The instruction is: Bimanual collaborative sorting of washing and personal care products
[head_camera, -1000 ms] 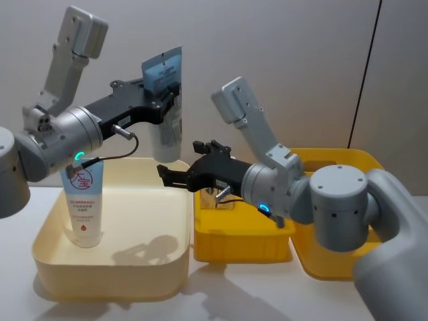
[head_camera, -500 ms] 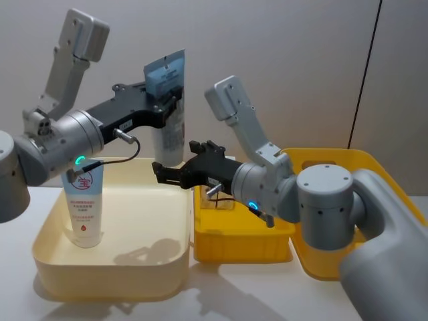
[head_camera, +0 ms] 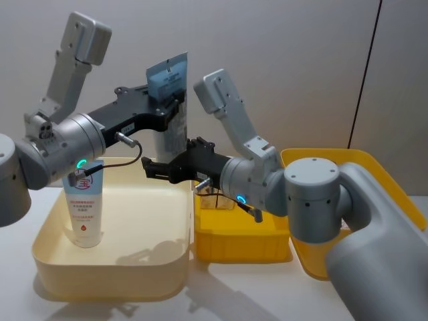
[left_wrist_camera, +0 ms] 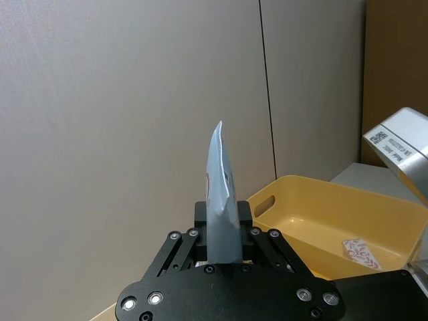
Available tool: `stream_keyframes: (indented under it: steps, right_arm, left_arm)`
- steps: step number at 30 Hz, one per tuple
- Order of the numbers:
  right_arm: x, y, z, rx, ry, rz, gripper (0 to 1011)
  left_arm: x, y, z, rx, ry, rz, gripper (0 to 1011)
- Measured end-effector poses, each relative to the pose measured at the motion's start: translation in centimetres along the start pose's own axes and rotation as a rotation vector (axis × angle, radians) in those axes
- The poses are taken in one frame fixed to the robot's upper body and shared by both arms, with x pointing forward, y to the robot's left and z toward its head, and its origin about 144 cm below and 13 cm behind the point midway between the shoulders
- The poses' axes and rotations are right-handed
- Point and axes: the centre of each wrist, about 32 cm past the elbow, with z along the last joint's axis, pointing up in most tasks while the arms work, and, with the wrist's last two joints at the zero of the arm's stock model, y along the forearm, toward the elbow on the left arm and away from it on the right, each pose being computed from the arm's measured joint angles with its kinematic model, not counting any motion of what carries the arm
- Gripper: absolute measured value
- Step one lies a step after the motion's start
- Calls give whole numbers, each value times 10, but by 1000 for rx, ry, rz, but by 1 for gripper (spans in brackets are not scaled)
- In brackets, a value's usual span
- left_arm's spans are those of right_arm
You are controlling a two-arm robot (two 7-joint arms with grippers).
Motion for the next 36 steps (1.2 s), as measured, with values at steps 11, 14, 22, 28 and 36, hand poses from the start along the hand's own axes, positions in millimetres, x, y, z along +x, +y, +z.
stream_keyframes:
  steps: [11,14,22,28,36]
  right_arm:
    - [-2,4,3,3,6,1,820]
    - [-2,4,4,4,6,1,703]
    - [-2,6,5,4,8,3,665]
    - [-3,6,5,4,9,3,666]
    - [-3,6,5,4,10,3,665]
  left_arm:
    - [-1,1,0,-2,-2,-2,244]
    - [-1,1,0,-3,-2,-2,245]
    - [-2,1,-1,-4,-2,-2,244]
    - [-2,1,-1,-4,-2,-3,244]
    - [-2,1,-1,-5,-3,-4,283]
